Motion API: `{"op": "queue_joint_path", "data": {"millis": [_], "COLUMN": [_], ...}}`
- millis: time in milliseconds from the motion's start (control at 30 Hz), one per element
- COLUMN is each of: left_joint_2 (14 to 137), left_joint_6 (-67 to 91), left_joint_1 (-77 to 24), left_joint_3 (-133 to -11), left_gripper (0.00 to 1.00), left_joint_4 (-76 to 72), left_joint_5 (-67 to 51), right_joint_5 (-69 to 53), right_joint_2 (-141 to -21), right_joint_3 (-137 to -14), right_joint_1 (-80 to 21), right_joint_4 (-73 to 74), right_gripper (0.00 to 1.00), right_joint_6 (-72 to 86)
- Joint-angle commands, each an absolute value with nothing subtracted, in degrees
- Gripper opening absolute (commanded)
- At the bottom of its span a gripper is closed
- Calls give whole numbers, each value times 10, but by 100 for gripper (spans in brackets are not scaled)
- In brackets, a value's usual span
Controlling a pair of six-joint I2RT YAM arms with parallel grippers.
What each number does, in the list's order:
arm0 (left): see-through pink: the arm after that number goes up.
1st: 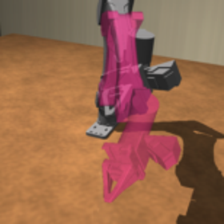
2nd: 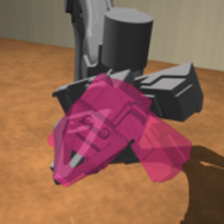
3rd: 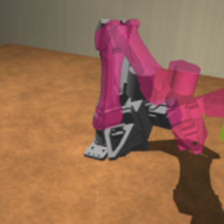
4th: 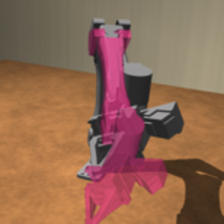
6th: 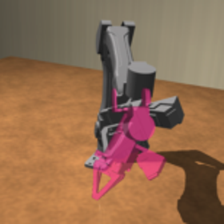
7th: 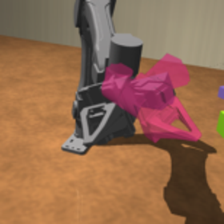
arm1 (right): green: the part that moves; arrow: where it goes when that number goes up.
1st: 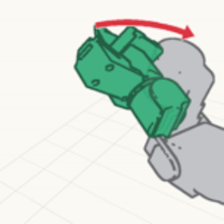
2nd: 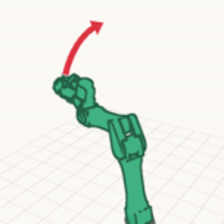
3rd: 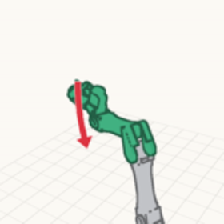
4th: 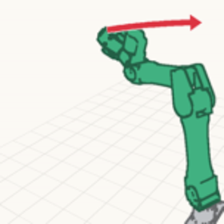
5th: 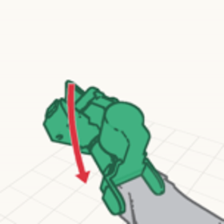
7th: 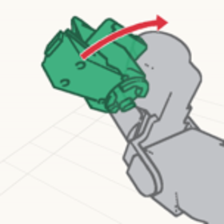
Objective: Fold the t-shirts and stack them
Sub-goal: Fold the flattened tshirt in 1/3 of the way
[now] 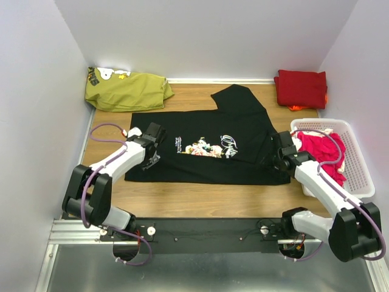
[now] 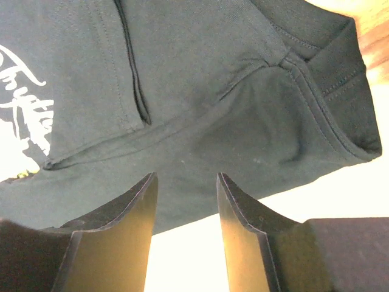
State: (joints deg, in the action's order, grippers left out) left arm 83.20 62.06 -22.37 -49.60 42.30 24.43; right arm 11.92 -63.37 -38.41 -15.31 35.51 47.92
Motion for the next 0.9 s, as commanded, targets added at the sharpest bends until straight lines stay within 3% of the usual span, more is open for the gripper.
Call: {"op": "queue_joint_path", "data": {"millis": [0,267,867], "left_joint_2": [787,707,735], "left_joint_6": [596,545,507], "left_joint_1": [-235,-235,-233], "left_joint_3": [-503,-454,-433], "left_gripper": [43,61,64], "left_joint_4": [379,280,220], "left_joint_5": [268,271,234], "right_joint_5": [120,104,143], "right_joint_2": [-677,-727,-807], "right_joint_3": [-380,-366,-384], "right_joint_1": [-157,-172,-208], "right_joint_4": [298,203,155], "right_gripper": [49,33,43], "right_joint_6": [466,462,471]}}
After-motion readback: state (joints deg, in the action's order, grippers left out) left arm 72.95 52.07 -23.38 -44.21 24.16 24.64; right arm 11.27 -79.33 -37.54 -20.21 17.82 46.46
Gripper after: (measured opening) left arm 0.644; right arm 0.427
